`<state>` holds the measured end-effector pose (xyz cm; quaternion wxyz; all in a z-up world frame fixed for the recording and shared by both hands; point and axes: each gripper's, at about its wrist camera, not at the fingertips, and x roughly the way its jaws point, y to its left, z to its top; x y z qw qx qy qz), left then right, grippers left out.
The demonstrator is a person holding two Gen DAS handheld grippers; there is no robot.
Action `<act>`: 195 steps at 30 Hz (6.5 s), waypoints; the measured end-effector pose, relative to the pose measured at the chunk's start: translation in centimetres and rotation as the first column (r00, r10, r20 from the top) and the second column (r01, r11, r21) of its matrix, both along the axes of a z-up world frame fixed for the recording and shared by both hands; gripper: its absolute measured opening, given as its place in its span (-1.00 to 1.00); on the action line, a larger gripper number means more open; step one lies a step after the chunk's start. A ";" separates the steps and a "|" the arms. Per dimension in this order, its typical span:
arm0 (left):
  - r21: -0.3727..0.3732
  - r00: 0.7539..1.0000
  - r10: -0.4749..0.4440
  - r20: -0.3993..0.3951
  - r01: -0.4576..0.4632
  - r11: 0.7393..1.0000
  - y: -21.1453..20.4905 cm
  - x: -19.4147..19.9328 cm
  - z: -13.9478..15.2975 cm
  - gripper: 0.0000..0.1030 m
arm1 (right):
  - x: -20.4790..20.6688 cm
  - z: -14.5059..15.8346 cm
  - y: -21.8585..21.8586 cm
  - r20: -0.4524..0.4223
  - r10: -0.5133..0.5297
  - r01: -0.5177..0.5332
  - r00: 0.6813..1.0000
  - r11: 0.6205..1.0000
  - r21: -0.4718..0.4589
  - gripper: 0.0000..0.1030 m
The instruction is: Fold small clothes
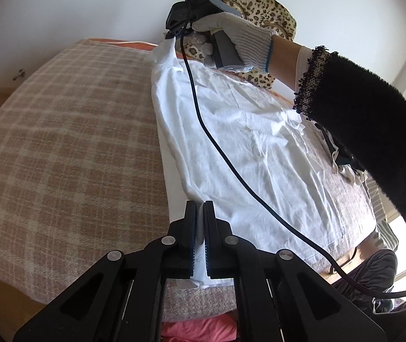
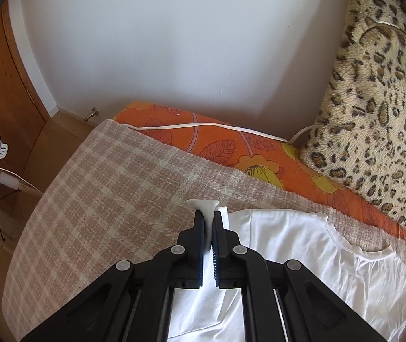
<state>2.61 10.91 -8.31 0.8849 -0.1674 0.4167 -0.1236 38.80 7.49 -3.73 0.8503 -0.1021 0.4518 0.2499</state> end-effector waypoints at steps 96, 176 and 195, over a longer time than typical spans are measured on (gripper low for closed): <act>0.363 0.733 -0.678 -0.055 0.647 0.670 -35.3 -0.8 -3.1 -0.07 | -17.4 -1.0 -58.0 -0.127 -0.443 0.450 0.888 0.775 0.443 0.40; -0.015 0.889 -0.452 0.079 0.454 0.891 -25.3 -0.7 0.7 -0.90 | 1.5 1.0 -39.4 -0.048 -0.303 0.307 0.952 0.934 0.184 -0.95; -0.021 0.941 -0.339 0.022 0.339 0.940 -19.8 -1.6 -1.2 -0.90 | 1.1 2.2 -25.6 -0.005 -0.136 0.136 0.991 0.984 0.114 -0.95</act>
